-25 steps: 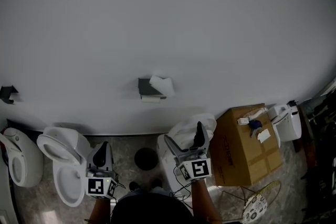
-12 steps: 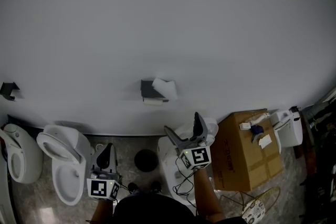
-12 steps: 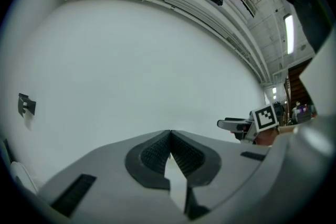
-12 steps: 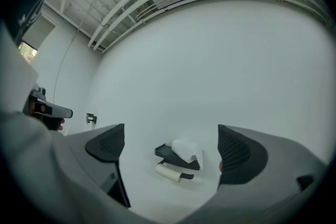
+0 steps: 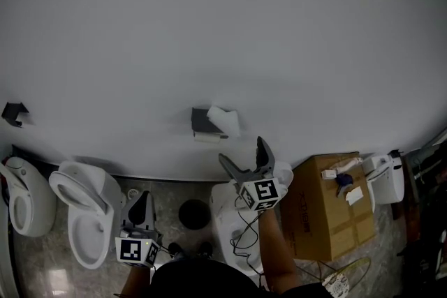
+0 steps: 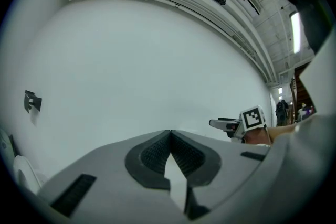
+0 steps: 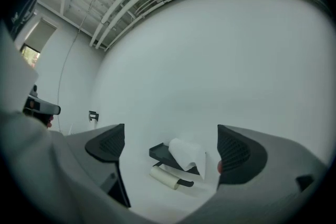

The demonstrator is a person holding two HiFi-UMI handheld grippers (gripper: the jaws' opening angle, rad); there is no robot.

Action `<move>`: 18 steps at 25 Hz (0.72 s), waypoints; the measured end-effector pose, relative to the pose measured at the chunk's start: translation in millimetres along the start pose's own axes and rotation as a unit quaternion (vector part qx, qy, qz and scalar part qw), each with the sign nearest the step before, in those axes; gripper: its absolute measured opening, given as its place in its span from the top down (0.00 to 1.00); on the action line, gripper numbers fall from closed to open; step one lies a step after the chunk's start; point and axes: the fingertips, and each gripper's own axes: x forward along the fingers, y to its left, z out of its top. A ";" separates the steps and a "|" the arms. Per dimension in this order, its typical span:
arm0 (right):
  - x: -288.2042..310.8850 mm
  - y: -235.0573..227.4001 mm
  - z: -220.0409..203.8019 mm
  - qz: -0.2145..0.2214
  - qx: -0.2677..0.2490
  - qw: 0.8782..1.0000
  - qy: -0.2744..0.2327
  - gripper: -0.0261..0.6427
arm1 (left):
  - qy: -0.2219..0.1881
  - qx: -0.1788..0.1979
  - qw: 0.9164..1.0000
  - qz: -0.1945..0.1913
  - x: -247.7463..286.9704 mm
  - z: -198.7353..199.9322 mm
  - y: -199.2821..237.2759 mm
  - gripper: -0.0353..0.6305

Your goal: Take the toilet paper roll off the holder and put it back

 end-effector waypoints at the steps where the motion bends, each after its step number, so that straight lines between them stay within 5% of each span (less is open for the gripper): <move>1: 5.2 -2.1 -2.1 0.001 0.003 1.000 0.002 0.14 | 0.000 -0.001 1.000 0.001 0.8 -0.2 0.6 0.94; 18: 65.2 -32.7 -35.4 0.012 0.012 0.999 0.046 0.14 | 0.005 0.006 1.000 0.008 5.1 -6.1 3.2 0.94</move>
